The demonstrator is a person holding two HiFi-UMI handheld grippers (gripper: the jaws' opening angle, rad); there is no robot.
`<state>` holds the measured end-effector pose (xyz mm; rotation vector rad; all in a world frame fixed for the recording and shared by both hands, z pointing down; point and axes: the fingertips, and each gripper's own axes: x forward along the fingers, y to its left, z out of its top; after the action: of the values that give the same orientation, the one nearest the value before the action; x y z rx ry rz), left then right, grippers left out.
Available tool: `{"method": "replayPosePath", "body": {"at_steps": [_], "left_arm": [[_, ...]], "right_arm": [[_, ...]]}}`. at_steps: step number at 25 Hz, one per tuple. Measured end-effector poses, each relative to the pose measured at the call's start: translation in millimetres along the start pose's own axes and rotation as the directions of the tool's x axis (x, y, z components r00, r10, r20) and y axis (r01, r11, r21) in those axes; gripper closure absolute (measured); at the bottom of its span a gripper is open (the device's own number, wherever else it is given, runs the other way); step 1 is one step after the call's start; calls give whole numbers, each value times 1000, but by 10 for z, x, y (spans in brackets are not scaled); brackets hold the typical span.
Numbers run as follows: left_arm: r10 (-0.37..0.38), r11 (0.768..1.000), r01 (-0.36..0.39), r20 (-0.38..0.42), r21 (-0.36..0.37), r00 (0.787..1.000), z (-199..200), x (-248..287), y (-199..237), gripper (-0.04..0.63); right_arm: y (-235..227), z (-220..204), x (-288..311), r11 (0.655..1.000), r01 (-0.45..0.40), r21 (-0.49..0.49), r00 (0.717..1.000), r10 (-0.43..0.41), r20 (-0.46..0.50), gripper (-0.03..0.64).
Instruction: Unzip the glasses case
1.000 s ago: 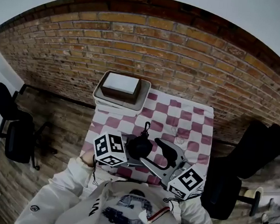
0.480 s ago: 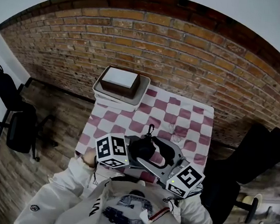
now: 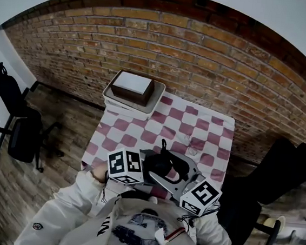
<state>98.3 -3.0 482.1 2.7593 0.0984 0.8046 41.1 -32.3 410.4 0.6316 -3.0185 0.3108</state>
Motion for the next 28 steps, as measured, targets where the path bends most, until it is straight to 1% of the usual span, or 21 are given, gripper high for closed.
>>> {"method": "replayPosePath", "body": {"at_steps": [2,5,9,13,16,18,19,21,24,26,28], "left_arm": [[5,1000,-5,-15,4,1000,-24,24,-8,339],[16,1000,-15,-11,9,1000,-20,39,3,339],[25,1000,-26,16,8,1000,1,55,0,339],[29,1000,-29,60,-2,998,56,63,-15,339],[47,998,-49,80,26,996,85,53,-11,339],[64,996,-70,95,56,993,89,41,-12,337],[68,996,-75,117,57,991,106,30,-14,337],[72,996,-79,187,32,980,175,-14,-17,321],[75,997,-75,294,-12,953,278,-92,-18,279],[72,997,-66,350,-30,934,331,-128,-36,264],[73,997,-61,388,-44,919,361,-145,-52,258]], "right_arm": [[7,-5,1,1000,4,-23,1000,-4,-11,308],[5,-7,-9,999,8,-42,1000,-9,-10,316],[8,-4,-39,999,4,-47,1000,-4,-1,327],[-2,16,-85,999,5,-34,1000,-4,4,330],[-6,64,-117,999,10,-36,1000,-9,26,331],[-18,123,-154,1000,18,-18,998,-17,60,331],[-30,157,-176,1000,21,-1,996,-21,81,332],[-59,221,-219,999,28,40,992,-33,125,333],[-114,271,-278,993,30,114,982,-51,181,333],[-156,273,-317,985,25,172,976,-62,210,333],[-190,269,-353,976,22,215,970,-73,233,333]]}}
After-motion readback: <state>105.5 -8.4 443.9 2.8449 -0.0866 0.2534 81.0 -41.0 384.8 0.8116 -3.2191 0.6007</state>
